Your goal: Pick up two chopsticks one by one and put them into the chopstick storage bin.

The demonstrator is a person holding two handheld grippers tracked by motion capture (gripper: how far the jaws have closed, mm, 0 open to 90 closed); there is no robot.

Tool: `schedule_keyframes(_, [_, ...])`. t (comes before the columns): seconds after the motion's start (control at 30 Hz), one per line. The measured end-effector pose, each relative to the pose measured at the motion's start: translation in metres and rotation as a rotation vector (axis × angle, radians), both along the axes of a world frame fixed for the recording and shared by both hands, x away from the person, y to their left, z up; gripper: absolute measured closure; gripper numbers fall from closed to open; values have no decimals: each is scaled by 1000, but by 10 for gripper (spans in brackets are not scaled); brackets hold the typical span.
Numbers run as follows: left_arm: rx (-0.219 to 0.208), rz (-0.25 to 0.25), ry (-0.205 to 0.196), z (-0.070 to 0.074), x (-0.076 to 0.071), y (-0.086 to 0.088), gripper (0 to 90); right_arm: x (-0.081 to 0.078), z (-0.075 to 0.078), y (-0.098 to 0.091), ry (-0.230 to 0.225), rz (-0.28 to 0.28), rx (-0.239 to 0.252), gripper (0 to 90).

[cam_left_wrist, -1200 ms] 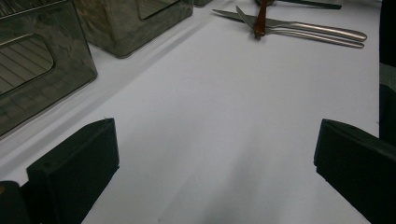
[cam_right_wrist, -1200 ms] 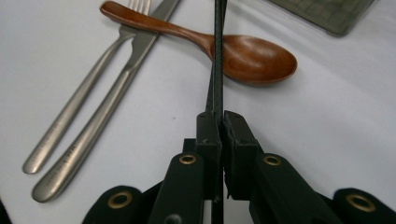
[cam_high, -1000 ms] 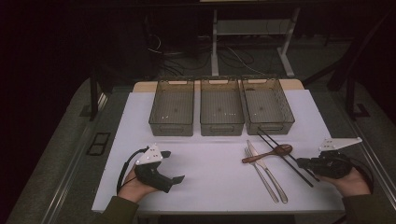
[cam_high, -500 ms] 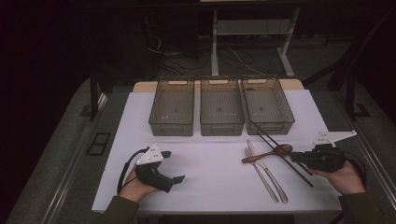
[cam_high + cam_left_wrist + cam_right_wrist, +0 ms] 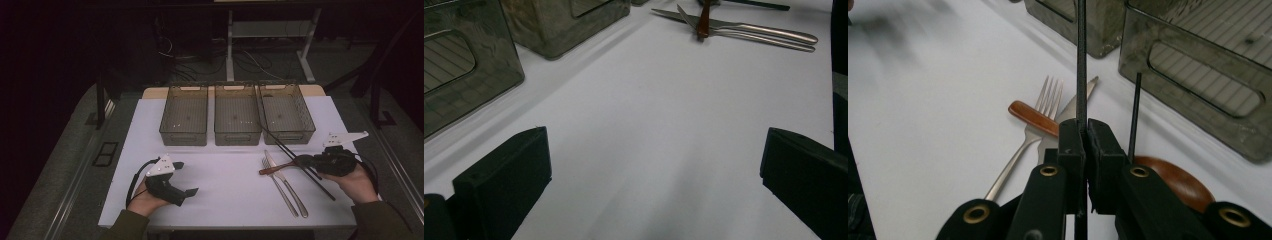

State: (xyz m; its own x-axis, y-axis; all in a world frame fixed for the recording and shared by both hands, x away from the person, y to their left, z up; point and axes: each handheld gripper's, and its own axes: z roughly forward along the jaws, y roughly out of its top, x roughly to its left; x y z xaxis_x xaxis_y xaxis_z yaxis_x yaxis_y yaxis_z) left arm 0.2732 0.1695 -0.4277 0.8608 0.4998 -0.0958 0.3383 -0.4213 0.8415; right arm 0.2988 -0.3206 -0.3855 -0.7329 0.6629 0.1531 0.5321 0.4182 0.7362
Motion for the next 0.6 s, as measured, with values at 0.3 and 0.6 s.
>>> schedule_keyframes(0.3, [2,-1,0,0,0,-1,0,12,5,17,6,7,1,845])
schedule_keyframes(0.6, [-2,-8,-3,0,0,-5,0,23,8,37,-1,31,-8,844])
